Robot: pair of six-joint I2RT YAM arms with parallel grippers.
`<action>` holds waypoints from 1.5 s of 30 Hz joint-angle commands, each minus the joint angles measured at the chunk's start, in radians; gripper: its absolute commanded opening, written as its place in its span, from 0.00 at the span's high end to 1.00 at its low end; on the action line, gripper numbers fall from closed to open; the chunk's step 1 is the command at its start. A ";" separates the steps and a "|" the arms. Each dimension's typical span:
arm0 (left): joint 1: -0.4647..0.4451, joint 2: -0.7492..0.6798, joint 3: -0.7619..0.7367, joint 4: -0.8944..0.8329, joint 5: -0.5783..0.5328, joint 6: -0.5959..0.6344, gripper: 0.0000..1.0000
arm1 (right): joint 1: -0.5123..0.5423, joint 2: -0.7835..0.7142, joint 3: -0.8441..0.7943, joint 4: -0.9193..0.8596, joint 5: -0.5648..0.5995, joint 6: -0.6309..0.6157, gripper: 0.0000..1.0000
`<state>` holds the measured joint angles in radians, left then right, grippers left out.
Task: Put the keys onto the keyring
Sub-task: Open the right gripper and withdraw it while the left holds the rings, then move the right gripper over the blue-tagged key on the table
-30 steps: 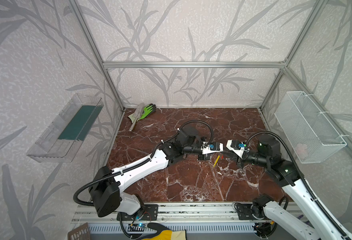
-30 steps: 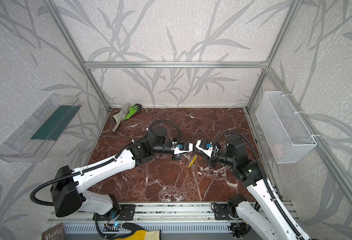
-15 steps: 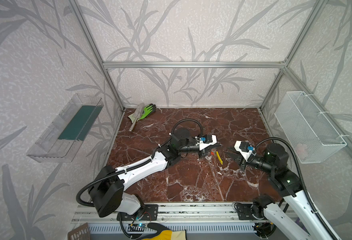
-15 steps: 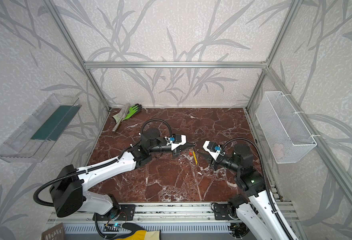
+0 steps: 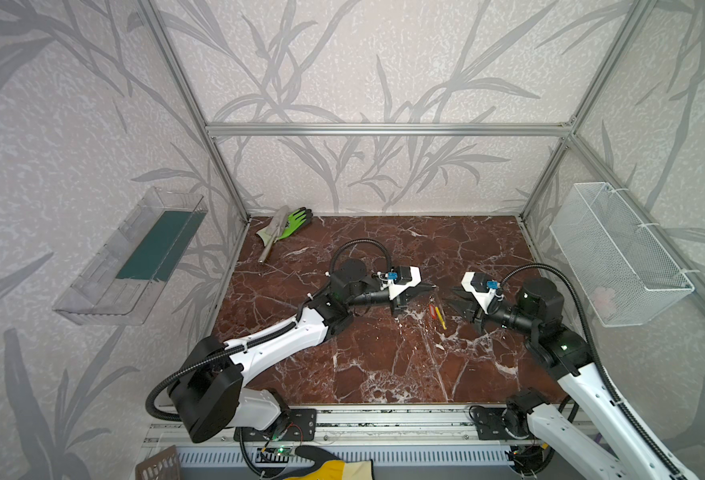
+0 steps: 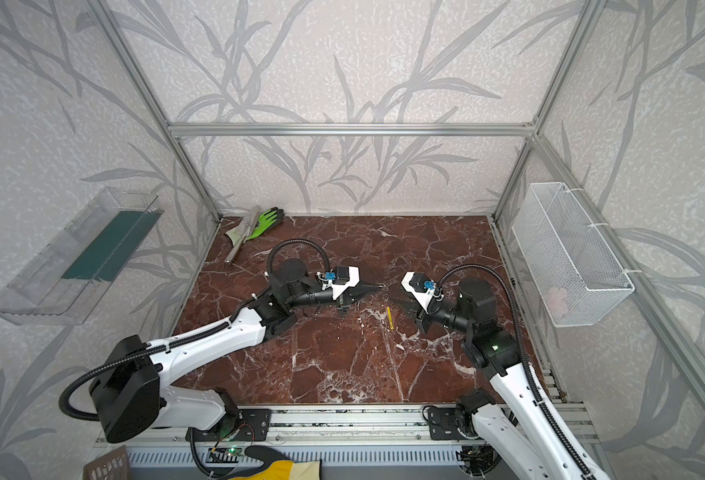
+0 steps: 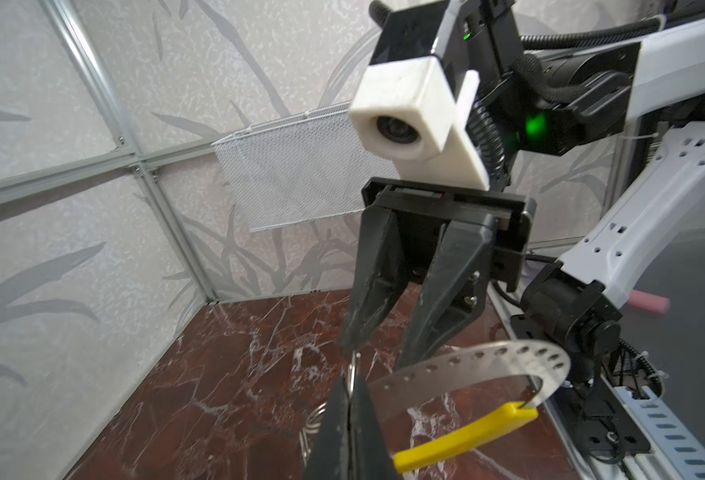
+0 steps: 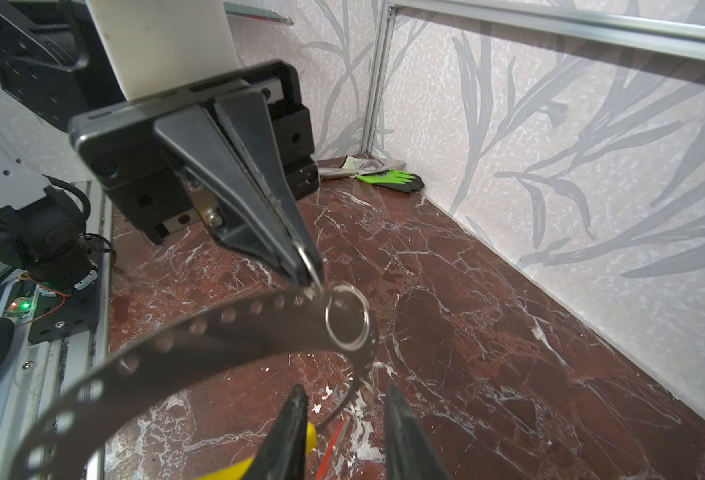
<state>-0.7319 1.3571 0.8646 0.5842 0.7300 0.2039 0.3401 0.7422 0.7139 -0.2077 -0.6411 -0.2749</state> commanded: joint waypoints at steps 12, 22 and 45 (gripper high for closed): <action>0.347 -0.244 -0.100 -0.096 -0.201 0.001 1.00 | 0.350 0.472 -0.012 0.330 0.387 0.324 0.69; 0.570 -0.275 -0.103 -0.105 -0.311 -0.109 1.00 | 0.607 1.002 0.259 0.507 0.481 0.447 0.66; 0.661 -0.251 -0.040 -0.136 -0.442 -0.131 1.00 | 0.787 1.710 1.026 0.422 0.881 0.601 0.60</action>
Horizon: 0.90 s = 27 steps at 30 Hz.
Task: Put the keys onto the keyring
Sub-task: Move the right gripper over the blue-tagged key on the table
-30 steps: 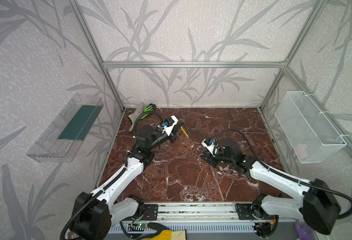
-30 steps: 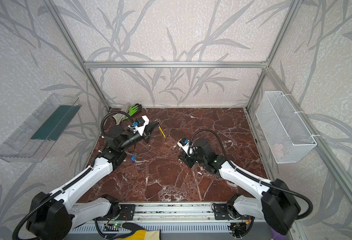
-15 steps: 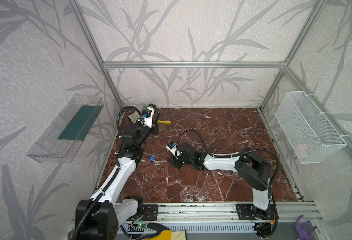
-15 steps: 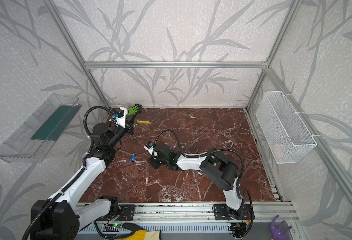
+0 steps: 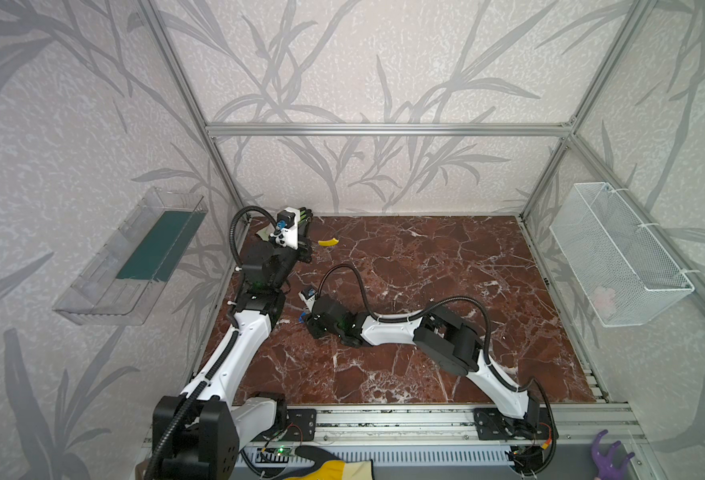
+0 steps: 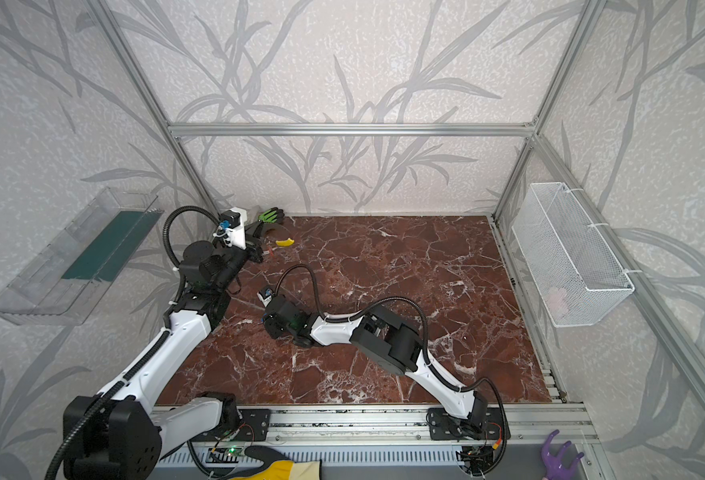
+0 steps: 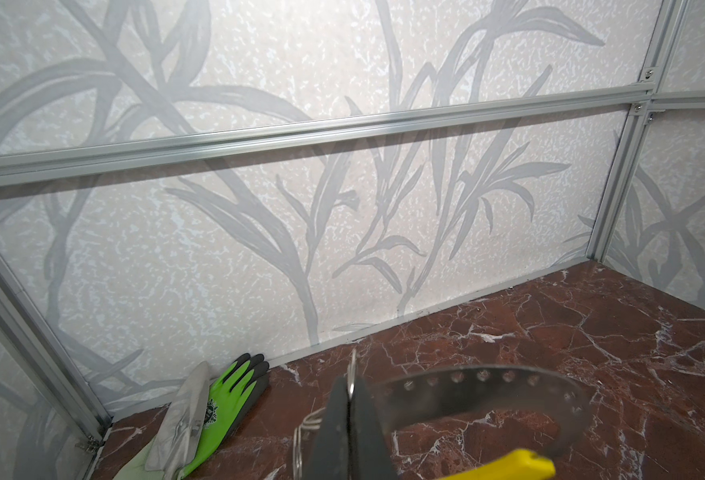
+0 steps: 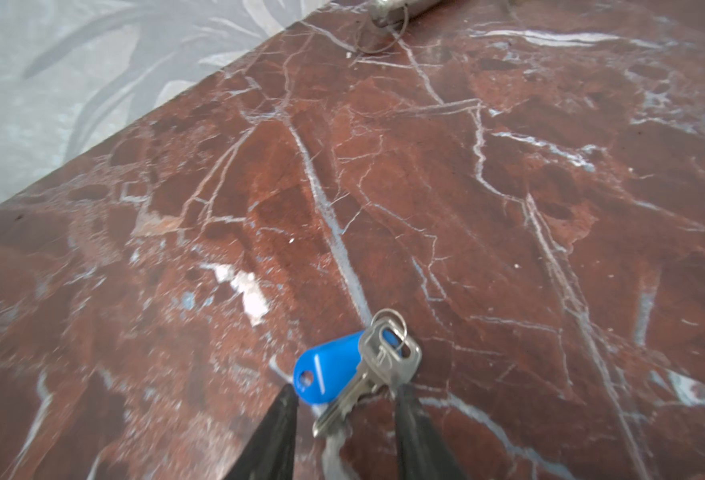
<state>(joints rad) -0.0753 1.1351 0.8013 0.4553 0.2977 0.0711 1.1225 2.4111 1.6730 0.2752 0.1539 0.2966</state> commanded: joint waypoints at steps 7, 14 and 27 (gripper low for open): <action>0.001 -0.053 0.022 -0.063 0.011 0.024 1.00 | 0.023 0.183 0.307 -0.257 0.138 0.076 0.59; 0.001 -0.073 0.020 -0.097 0.010 0.050 1.00 | 0.027 0.143 0.222 -0.326 0.237 0.051 0.62; -0.001 -0.106 0.006 -0.120 0.012 0.076 1.00 | 0.027 -0.281 -0.465 -0.137 0.275 -0.142 0.79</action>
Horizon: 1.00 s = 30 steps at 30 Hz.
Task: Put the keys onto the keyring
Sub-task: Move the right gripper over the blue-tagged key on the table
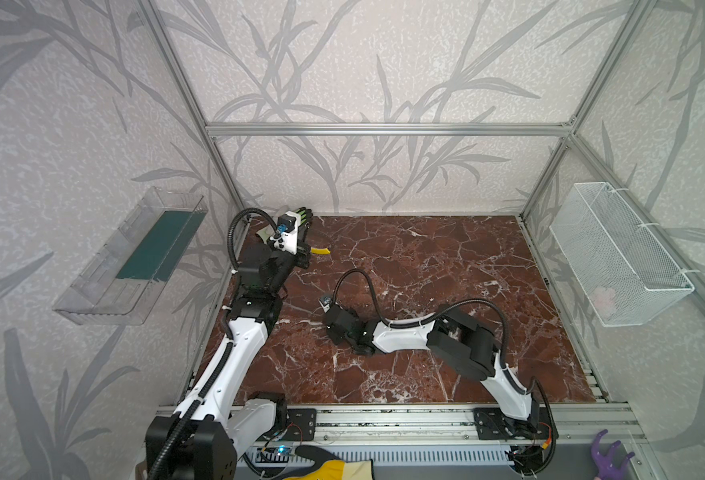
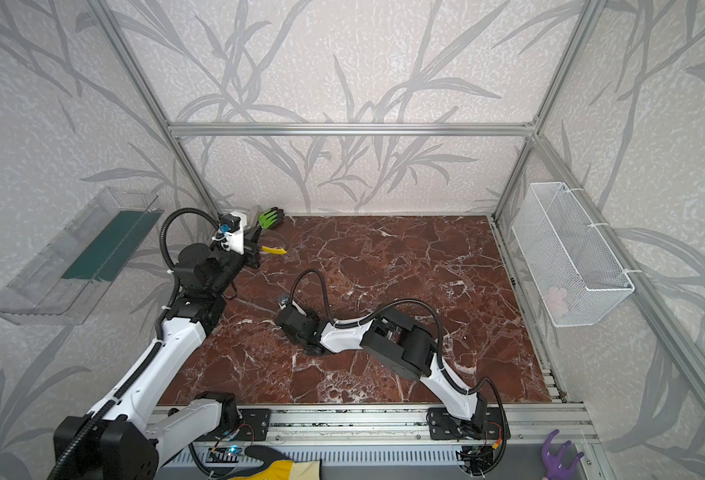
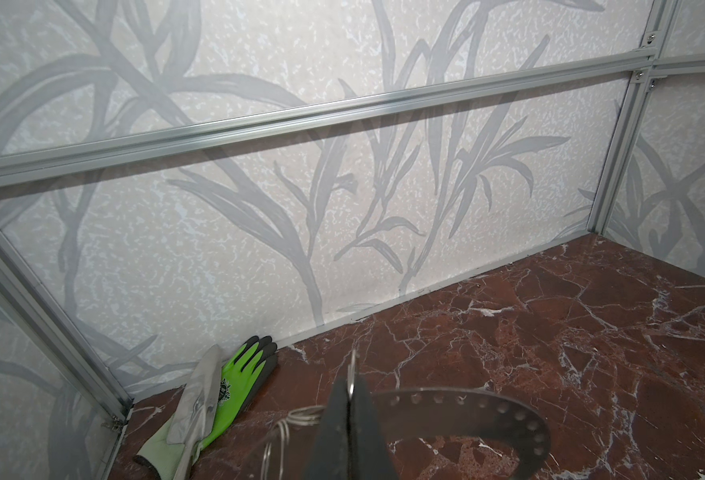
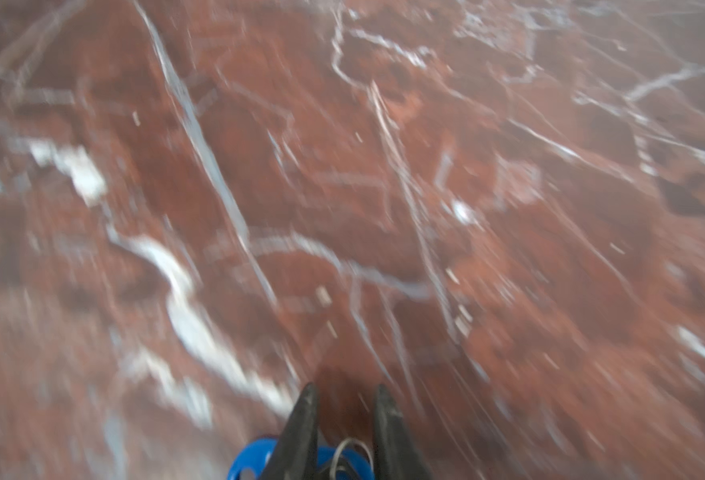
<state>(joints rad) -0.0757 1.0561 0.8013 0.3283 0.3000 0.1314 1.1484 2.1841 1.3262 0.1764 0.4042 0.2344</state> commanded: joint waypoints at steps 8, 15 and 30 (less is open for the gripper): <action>-0.001 -0.013 0.002 0.037 0.022 0.001 1.00 | -0.082 -0.308 -0.417 0.093 -0.179 -0.199 0.60; -0.003 0.008 0.020 0.049 0.043 -0.015 1.00 | -0.161 -0.407 -0.390 0.022 -0.321 -0.150 0.57; -0.016 0.024 0.019 0.041 0.113 0.009 1.00 | -0.188 -0.471 -0.452 -0.091 -0.520 -0.051 0.68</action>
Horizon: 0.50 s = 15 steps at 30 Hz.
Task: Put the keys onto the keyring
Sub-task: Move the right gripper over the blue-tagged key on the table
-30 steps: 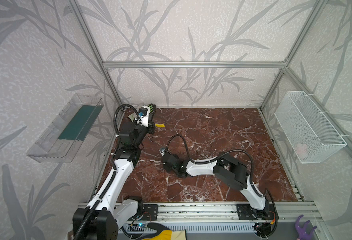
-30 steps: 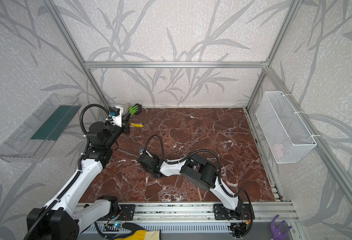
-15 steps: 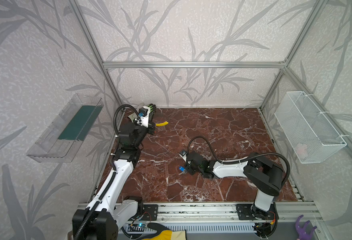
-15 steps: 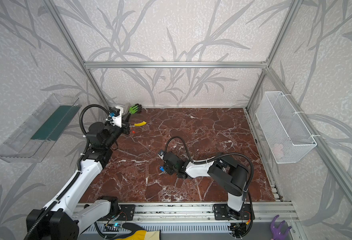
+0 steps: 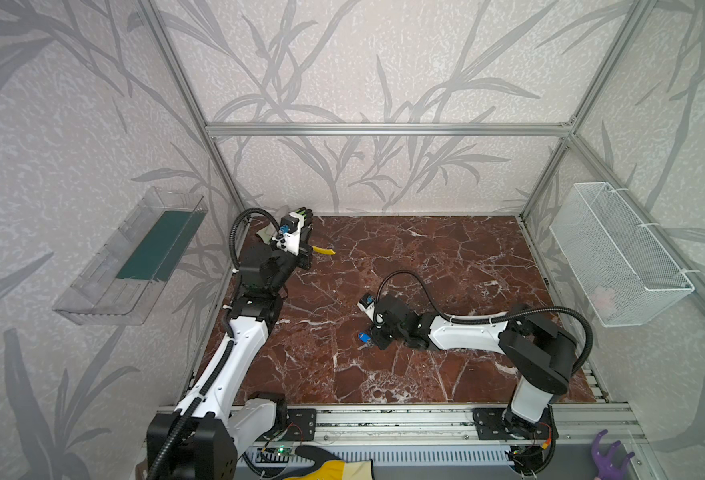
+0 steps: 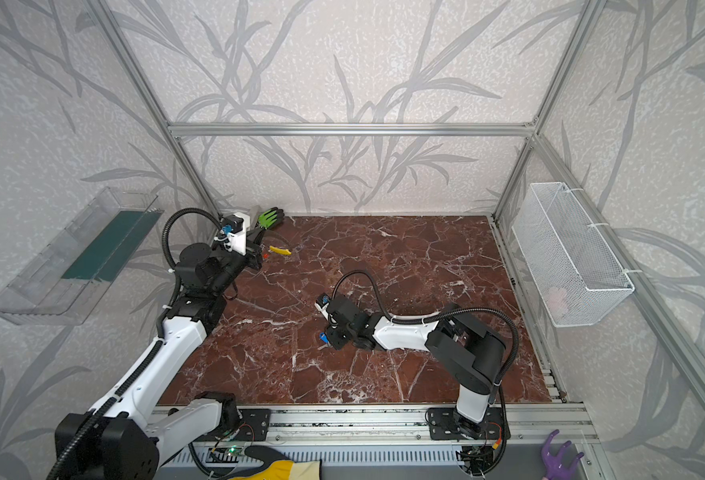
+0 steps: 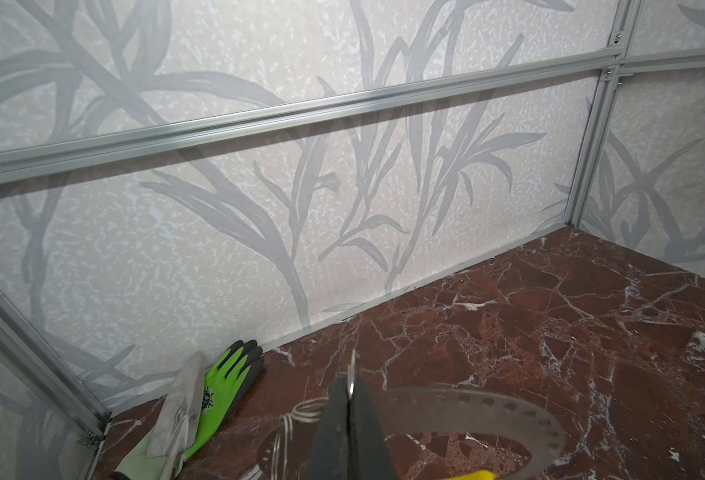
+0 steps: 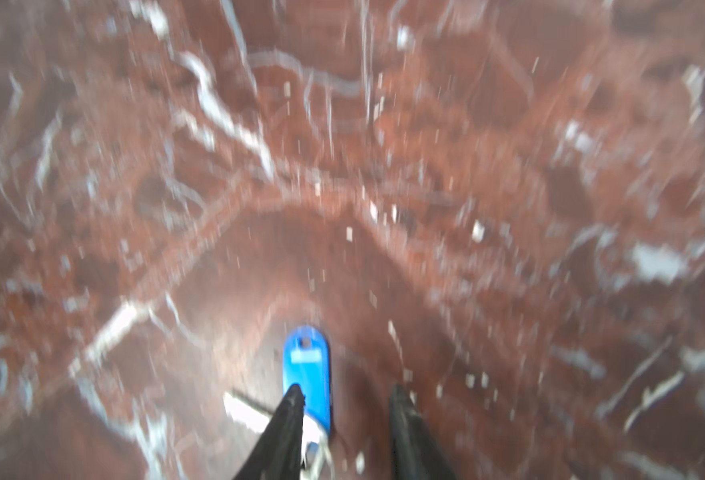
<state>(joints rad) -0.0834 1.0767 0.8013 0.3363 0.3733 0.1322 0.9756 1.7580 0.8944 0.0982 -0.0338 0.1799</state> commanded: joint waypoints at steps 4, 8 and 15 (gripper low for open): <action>-0.022 0.001 0.015 0.033 0.050 0.014 1.00 | -0.021 -0.080 -0.080 0.013 -0.105 0.034 0.70; -0.036 -0.003 0.009 0.032 0.052 0.020 1.00 | -0.020 -0.082 -0.119 0.080 -0.135 0.062 0.70; -0.050 -0.011 0.009 0.024 0.052 0.028 1.00 | -0.020 -0.025 -0.127 0.115 -0.142 0.083 0.73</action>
<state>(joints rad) -0.1257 1.0809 0.8013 0.3359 0.4129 0.1471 0.9573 1.7039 0.7784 0.1745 -0.1600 0.2428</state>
